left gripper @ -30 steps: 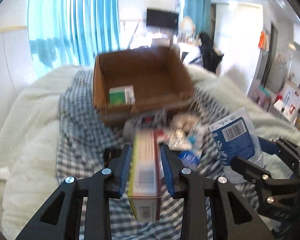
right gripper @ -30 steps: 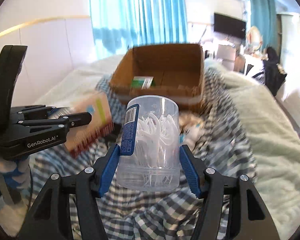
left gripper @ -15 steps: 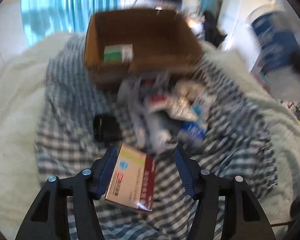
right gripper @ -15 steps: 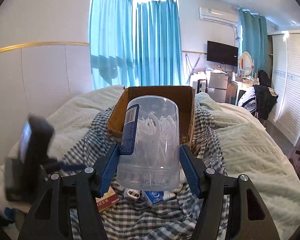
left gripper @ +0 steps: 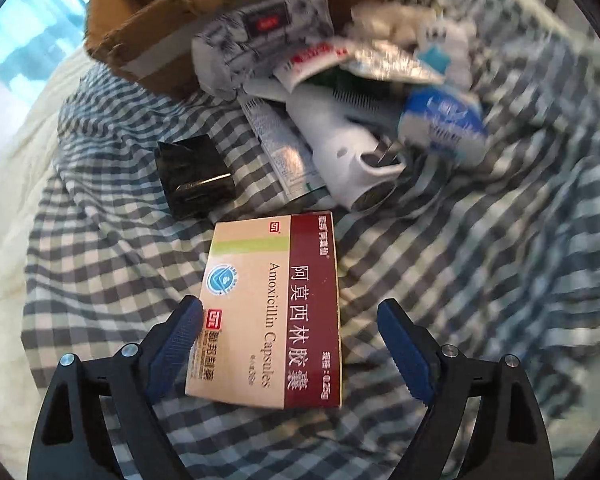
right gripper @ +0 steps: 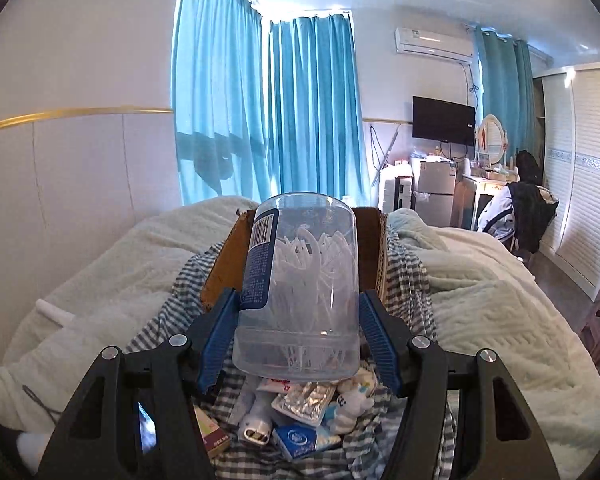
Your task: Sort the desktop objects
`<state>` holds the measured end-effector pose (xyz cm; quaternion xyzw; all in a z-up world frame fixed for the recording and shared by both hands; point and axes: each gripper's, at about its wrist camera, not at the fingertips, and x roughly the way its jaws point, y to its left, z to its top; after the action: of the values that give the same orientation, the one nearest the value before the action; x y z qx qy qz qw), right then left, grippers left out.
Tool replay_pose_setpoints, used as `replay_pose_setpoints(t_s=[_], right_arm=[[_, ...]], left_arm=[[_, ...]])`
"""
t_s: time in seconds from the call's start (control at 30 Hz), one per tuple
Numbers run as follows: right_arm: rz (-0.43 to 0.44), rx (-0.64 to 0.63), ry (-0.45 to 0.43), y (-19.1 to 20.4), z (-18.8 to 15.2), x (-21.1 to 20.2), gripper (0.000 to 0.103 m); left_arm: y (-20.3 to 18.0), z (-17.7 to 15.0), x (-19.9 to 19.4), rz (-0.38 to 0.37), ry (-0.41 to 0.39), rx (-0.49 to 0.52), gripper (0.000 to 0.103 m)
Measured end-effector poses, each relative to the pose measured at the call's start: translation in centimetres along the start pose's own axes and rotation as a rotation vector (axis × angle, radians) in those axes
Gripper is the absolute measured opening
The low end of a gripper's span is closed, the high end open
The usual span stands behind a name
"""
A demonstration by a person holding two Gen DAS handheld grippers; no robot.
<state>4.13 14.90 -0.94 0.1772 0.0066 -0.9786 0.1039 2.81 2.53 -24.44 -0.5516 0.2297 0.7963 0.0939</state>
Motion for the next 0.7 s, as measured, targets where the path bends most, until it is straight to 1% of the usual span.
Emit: replay_pose_setpoints(t_s=[0.03, 0.07, 0.1, 0.13, 0.17, 0.2, 0.23, 0.3, 0.37, 0.4, 0.43, 0.47, 0.5, 0.57, 0.63, 0.67, 0.7], right_arm=[[0.002, 0.001, -0.004, 0.0, 0.3, 0.2, 0.061], [0.006, 0.003, -0.009, 0.1, 0.4, 0.4, 0.061], [0.010, 0.005, -0.013, 0.1, 0.6, 0.6, 0.061], [0.013, 0.008, -0.018, 0.2, 0.8, 0.8, 0.061], [0.019, 0.008, -0.022, 0.3, 1.0, 1.0, 0.061], [0.022, 0.008, -0.023, 0.3, 1.1, 1.2, 0.061], [0.024, 0.007, -0.024, 0.3, 1.2, 1.3, 0.061], [0.031, 0.005, -0.023, 0.4, 1.4, 1.8, 0.061], [0.039, 0.007, -0.020, 0.3, 1.5, 2.4, 0.061], [0.042, 0.008, -0.016, 0.3, 1.5, 2.6, 0.061], [0.047, 0.009, -0.012, 0.4, 1.5, 2.9, 0.061], [0.054, 0.010, -0.008, 0.3, 1.5, 3.1, 0.061], [0.058, 0.010, -0.004, 0.3, 1.4, 3.3, 0.061], [0.064, 0.006, 0.003, 0.6, 1.2, 3.7, 0.061], [0.068, 0.002, 0.010, 0.8, 0.9, 4.1, 0.061], [0.068, 0.004, 0.013, 0.8, 0.7, 4.3, 0.061], [0.068, 0.007, 0.017, 0.8, 0.6, 4.6, 0.061]], left_arm=[[0.1, 0.1, 0.2, 0.022, 0.000, -0.006, 0.078], [0.6, 0.2, 0.3, 0.039, -0.011, -0.035, 0.069], [1.2, 0.4, 0.0, 0.001, -0.027, -0.072, 0.057], [2.0, 0.6, -0.4, -0.040, -0.045, -0.116, 0.048], [2.9, 0.9, -1.0, -0.067, -0.068, -0.155, 0.043], [3.2, 1.0, -1.4, -0.074, -0.084, -0.168, 0.038], [3.5, 1.2, -1.7, -0.081, -0.092, -0.173, 0.034], [3.6, 1.7, -1.8, -0.098, -0.089, -0.173, 0.032], [3.9, 1.8, -1.2, -0.127, -0.070, -0.176, 0.033], [3.5, 2.1, -0.8, -0.139, -0.061, -0.176, 0.042], [3.6, 2.3, -0.2, -0.147, -0.034, -0.176, 0.063], [3.9, 2.2, 0.7, -0.142, 0.008, -0.189, 0.075], [4.2, 2.0, 1.4, -0.122, 0.040, -0.199, 0.091], [3.9, 1.1, 2.4, -0.124, 0.090, -0.202, 0.092], [3.1, 0.7, 2.9, -0.112, 0.105, -0.170, 0.091], [3.1, 0.7, 2.9, -0.110, 0.098, -0.176, 0.088], [3.2, 0.7, 2.7, -0.124, 0.086, -0.189, 0.078]])
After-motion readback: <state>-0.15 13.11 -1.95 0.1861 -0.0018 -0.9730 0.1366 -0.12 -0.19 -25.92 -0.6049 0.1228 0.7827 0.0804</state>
